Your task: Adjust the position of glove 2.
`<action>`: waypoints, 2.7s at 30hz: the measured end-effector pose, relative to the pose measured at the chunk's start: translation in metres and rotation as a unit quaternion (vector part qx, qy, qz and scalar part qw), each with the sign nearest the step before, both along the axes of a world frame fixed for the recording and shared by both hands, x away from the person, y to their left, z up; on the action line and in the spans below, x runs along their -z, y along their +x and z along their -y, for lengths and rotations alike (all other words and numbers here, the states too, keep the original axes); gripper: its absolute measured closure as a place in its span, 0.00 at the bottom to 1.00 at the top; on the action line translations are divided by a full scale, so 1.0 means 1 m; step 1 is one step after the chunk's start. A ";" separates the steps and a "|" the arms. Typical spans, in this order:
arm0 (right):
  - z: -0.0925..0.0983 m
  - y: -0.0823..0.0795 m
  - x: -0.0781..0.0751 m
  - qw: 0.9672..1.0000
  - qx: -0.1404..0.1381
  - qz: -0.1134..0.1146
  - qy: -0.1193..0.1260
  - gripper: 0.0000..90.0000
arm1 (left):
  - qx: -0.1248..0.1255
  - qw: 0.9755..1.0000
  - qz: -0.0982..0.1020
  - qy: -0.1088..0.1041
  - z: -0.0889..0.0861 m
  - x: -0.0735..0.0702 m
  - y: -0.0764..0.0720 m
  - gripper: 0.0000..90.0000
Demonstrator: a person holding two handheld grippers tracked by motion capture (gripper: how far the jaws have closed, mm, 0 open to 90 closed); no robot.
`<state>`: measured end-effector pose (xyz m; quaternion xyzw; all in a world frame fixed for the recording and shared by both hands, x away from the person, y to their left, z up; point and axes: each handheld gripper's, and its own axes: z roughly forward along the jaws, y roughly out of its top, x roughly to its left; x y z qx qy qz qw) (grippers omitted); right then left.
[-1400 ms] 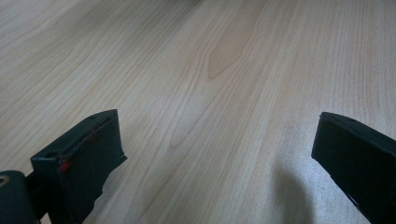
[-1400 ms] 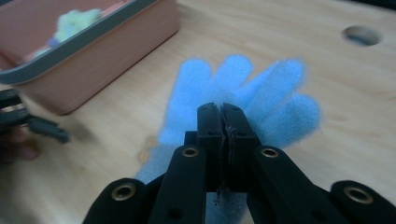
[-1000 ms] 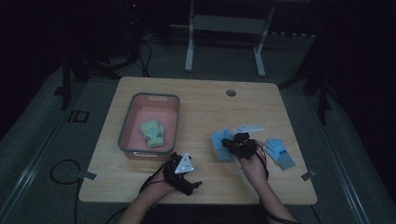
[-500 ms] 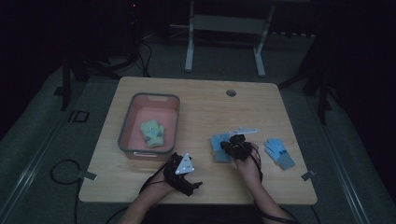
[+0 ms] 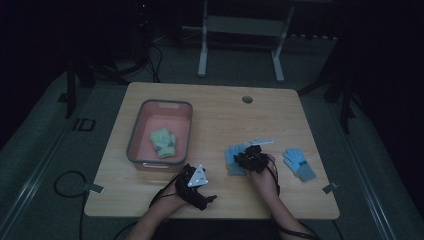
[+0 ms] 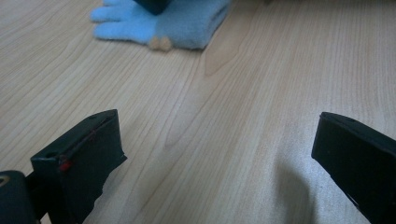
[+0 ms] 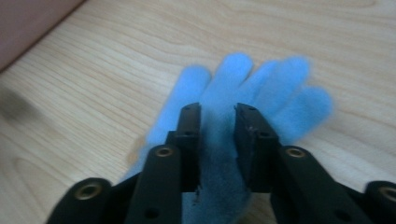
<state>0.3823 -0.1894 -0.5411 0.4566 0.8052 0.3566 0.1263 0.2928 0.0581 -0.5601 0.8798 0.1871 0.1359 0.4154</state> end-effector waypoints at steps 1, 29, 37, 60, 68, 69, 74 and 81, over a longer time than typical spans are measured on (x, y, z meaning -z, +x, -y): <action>0.001 0.000 -0.003 1.000 -0.005 0.004 0.002 0.75 | 0.000 1.000 0.000 -0.001 0.000 0.000 0.000 0.02; 0.115 -0.012 -0.054 0.991 -0.099 0.086 -0.023 0.69 | 0.001 1.000 -0.005 0.002 0.002 0.001 0.000 0.02; 0.169 -0.006 -0.043 0.993 -0.086 0.075 -0.041 0.72 | 0.001 1.000 -0.005 0.002 0.001 0.001 0.000 0.02; 0.221 0.004 -0.002 0.994 -0.074 0.004 -0.081 0.85 | 0.005 1.000 -0.008 0.001 0.001 0.001 0.001 0.02; 0.205 0.002 -0.014 0.994 -0.047 0.006 -0.097 0.94 | 0.007 1.000 -0.003 0.001 0.001 0.001 0.000 0.02; 0.201 0.001 -0.020 0.994 -0.045 0.017 -0.102 0.94 | 0.007 1.000 -0.003 0.000 0.001 0.001 0.000 0.02; 0.184 -0.005 -0.052 0.996 -0.022 0.043 -0.070 0.94 | 0.007 1.000 -0.002 -0.002 0.001 0.001 0.000 0.02; 0.152 -0.019 -0.077 0.998 0.024 0.054 -0.032 0.94 | 0.006 1.000 -0.004 -0.008 0.000 0.000 0.000 0.02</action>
